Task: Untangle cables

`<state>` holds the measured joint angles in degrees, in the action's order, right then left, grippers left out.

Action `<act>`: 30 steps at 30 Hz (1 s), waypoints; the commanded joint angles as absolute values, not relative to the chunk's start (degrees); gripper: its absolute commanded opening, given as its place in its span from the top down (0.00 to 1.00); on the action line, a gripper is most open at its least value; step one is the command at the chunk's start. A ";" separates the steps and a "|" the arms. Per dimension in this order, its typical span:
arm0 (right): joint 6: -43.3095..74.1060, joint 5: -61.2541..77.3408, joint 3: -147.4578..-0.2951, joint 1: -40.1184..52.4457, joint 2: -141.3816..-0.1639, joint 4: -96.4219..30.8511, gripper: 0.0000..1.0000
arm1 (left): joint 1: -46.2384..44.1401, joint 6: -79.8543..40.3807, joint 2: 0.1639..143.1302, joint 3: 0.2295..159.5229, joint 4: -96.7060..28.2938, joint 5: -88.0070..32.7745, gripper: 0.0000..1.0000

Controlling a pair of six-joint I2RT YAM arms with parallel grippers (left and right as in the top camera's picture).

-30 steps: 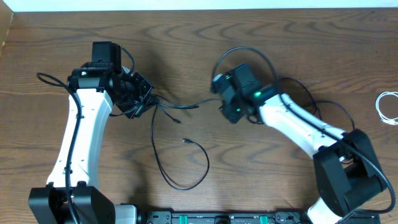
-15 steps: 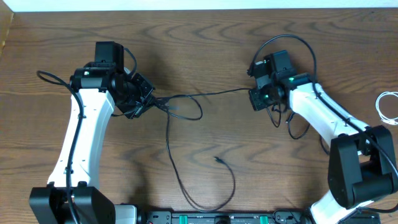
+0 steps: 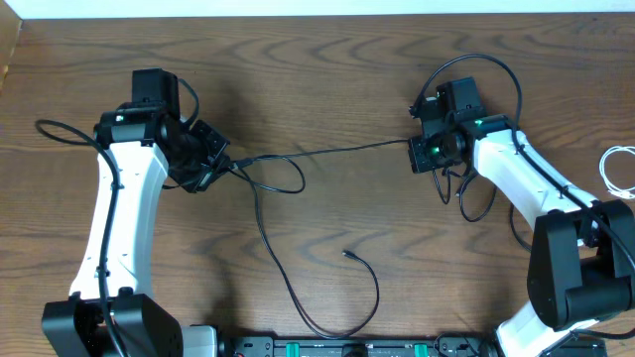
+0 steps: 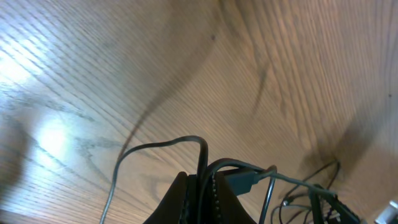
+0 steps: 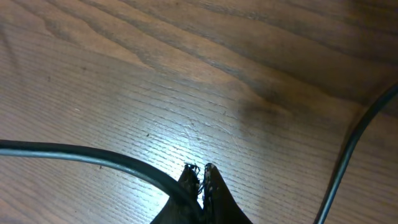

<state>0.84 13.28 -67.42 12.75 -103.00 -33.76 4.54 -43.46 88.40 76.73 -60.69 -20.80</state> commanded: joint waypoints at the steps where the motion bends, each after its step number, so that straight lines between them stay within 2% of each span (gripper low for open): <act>1: 3.18 5.80 -67.29 9.78 -102.30 -34.13 0.99 | 6.48 -43.16 88.01 76.71 -61.23 -11.09 0.92; 7: 5.43 -4.60 -67.29 9.78 -102.30 -35.81 0.99 | 6.46 -43.18 88.01 76.71 -61.25 -6.68 0.92; 17: 6.50 -12.75 -67.29 9.78 -102.30 -37.17 0.99 | 6.46 -43.42 88.01 76.71 -61.32 -1.08 0.93; 30: 6.85 -13.15 -67.29 9.74 -102.32 -37.10 0.99 | 6.46 -43.57 88.01 76.71 -61.49 7.16 0.92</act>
<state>3.46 4.89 -67.42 13.50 -103.00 -36.42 3.55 -43.46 88.40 76.73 -60.77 -13.74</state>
